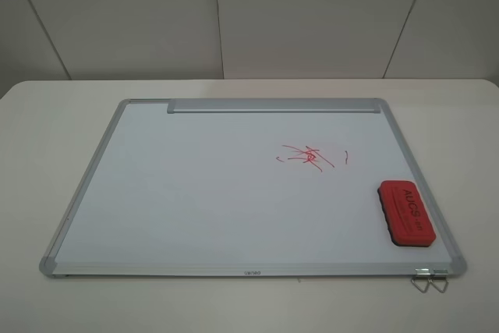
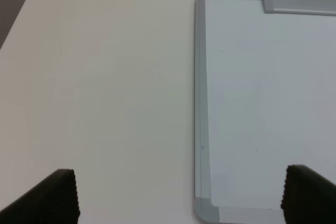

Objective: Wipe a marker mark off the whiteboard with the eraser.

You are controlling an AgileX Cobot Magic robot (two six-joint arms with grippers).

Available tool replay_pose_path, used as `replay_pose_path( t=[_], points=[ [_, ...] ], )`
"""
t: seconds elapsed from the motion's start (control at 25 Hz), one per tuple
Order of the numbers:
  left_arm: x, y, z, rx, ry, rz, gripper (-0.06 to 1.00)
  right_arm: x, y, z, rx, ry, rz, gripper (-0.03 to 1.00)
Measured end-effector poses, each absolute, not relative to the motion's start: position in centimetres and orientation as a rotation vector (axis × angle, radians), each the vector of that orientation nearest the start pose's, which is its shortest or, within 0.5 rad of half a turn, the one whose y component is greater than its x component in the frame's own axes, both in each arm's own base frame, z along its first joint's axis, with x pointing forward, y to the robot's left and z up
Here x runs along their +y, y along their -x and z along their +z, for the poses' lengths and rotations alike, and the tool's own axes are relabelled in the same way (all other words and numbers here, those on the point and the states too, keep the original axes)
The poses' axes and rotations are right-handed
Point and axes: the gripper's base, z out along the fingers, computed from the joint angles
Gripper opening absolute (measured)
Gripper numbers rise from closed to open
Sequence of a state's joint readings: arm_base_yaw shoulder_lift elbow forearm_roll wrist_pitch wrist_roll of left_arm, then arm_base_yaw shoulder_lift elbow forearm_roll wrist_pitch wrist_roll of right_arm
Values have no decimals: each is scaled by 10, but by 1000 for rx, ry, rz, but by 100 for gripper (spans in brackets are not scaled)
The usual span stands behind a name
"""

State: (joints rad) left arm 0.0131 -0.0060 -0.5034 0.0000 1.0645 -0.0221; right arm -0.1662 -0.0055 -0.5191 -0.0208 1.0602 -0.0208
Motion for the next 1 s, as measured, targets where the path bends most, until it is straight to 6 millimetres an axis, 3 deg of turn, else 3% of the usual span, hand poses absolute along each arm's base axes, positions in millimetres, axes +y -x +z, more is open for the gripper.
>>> replay_pose_path(
  t=[1.0],
  points=[
    [0,6,278,2038,36,-6,77,0,8,283,2017,-148,-142,83]
  ],
)
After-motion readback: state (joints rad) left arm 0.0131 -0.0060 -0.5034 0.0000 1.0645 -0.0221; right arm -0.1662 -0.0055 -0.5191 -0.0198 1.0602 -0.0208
